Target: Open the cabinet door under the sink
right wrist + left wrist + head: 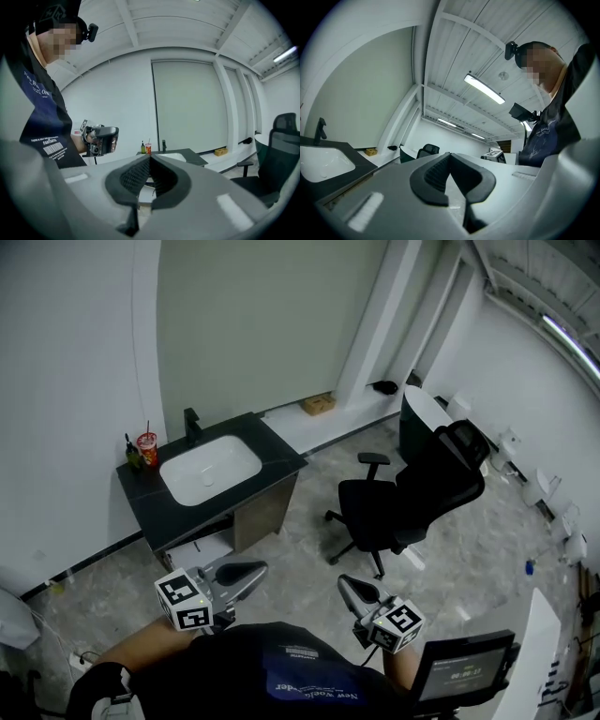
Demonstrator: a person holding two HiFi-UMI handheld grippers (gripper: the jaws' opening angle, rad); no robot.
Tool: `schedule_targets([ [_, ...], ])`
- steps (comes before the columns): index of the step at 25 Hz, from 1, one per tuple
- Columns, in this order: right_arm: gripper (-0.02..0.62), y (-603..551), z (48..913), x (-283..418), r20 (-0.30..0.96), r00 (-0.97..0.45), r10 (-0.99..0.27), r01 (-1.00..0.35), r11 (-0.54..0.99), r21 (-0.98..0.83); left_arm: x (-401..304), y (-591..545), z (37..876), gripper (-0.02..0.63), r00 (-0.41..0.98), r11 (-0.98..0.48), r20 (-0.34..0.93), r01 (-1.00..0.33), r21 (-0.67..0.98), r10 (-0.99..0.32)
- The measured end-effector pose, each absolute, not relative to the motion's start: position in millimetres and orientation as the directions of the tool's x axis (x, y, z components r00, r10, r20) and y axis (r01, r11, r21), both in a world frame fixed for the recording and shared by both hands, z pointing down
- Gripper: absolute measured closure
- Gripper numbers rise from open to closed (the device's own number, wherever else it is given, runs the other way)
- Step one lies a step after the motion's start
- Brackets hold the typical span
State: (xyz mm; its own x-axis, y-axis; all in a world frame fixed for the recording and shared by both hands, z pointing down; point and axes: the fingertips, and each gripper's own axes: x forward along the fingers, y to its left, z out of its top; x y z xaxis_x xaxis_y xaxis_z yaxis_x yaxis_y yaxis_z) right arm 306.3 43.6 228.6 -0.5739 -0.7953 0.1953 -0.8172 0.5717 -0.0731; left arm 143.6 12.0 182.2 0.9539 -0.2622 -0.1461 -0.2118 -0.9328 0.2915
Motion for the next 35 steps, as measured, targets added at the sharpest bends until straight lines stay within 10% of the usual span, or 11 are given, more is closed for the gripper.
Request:
schedule_targets([
  [15, 0.594, -37, 224, 439, 0.183, -0.796, -0.577, -0.596, 0.800, -0.073, 301, -6, 179, 0.606, 0.834, -0.816, -0.140, -0.466, 0.342, -0.534],
  [35, 0.594, -291, 207, 272, 0.183, -0.839, -0.512, -0.533, 0.841, -0.093, 143, -239, 172, 0.606, 0.786, -0.798, -0.191, -0.527, 0.294, -0.589],
])
